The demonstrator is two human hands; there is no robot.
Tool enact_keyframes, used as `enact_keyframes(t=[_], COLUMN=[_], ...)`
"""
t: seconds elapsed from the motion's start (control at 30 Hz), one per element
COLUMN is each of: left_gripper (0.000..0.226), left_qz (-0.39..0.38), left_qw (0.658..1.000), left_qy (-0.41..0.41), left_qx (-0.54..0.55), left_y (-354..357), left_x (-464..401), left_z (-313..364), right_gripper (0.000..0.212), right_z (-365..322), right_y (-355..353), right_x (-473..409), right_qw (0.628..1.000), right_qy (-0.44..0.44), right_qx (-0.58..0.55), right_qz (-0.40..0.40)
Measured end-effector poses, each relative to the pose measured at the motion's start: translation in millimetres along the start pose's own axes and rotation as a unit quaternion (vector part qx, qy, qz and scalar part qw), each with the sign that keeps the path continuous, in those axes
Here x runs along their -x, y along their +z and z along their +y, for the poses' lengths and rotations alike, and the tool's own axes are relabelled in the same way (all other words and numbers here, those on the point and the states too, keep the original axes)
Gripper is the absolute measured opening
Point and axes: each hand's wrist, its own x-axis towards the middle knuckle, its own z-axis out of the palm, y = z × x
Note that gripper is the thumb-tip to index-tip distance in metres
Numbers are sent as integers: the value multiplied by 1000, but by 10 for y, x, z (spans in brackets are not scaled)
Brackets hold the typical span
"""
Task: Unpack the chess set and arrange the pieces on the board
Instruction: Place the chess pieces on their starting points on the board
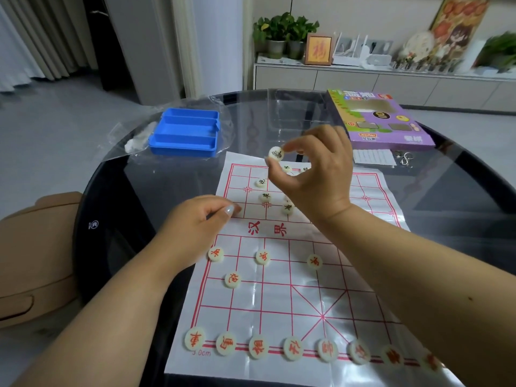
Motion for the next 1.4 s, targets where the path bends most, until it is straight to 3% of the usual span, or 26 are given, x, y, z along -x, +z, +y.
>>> enact_keyframes(t=[0.27, 0.47, 0.67, 1.17, 1.4], left_gripper=[18, 19, 17, 18, 18], left_qz=[2, -1, -1, 1, 0], left_qw=[1000, 998, 997, 998, 998], left_qy=[-3, -21, -25, -31, -26], left_qx=[10, 52, 66, 63, 58], left_y=[4, 1, 1, 0, -4], left_x=[12, 26, 26, 20, 23], left_z=[7, 11, -13, -14, -8], right_gripper=[29, 26, 20, 22, 34], right_z=[54, 563, 648, 529, 475], right_y=[62, 239, 433, 640, 504], right_x=[-16, -267, -226, -225, -263], right_qw=[1000, 954, 916, 893, 899], right_qy=[18, 179, 179, 164, 169], right_qx=[7, 32, 63, 67, 31], right_qz=[-15, -237, -353, -413, -402])
